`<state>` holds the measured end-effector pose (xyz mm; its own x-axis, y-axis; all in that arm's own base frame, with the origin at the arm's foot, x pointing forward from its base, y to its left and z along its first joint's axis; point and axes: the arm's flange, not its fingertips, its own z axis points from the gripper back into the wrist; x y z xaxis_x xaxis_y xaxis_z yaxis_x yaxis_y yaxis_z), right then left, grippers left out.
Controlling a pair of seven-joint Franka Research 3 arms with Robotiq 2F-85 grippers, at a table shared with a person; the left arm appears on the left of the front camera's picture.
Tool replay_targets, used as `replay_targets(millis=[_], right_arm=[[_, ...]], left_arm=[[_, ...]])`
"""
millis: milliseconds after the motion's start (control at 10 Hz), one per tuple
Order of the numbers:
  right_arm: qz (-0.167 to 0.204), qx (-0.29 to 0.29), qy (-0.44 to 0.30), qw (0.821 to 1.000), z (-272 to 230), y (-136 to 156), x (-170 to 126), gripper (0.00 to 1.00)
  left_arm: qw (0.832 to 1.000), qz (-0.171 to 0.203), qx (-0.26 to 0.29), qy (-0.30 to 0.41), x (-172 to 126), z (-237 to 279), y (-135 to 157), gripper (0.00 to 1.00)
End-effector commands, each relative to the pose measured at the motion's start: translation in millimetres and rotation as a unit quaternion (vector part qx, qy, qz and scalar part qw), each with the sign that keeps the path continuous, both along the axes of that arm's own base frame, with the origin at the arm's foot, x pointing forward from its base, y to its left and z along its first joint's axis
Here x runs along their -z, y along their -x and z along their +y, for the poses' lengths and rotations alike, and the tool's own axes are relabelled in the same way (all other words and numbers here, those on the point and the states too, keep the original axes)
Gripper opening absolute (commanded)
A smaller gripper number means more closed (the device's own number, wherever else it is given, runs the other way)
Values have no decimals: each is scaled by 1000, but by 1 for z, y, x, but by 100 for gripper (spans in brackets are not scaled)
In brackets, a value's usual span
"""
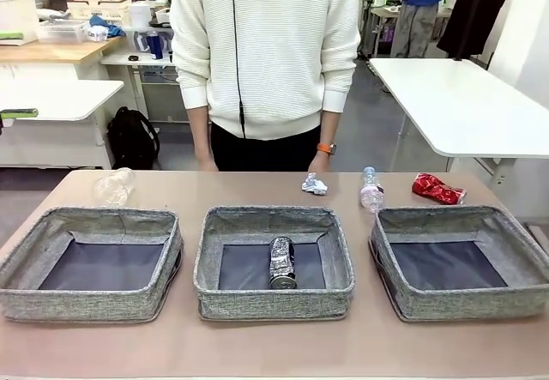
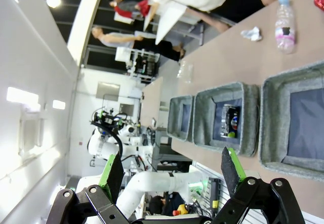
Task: Sort the waste into the appropriate baskets.
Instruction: Pick up the waste item pointed out by the person.
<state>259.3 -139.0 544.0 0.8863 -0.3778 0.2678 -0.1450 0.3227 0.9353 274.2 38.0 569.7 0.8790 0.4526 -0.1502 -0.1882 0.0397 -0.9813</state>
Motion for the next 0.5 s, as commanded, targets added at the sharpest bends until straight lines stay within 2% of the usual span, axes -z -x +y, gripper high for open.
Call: replay_targets(millis=[0, 400], right_arm=[[-17, -2, -5, 1000, 0, -1, -1, 100], [-17, -2, -5, 1000, 0, -1, -1, 100]], left_arm=[[1000, -10, 4, 7, -1, 3, -1, 100], [1000, -10, 4, 7, -1, 3, -1, 100]])
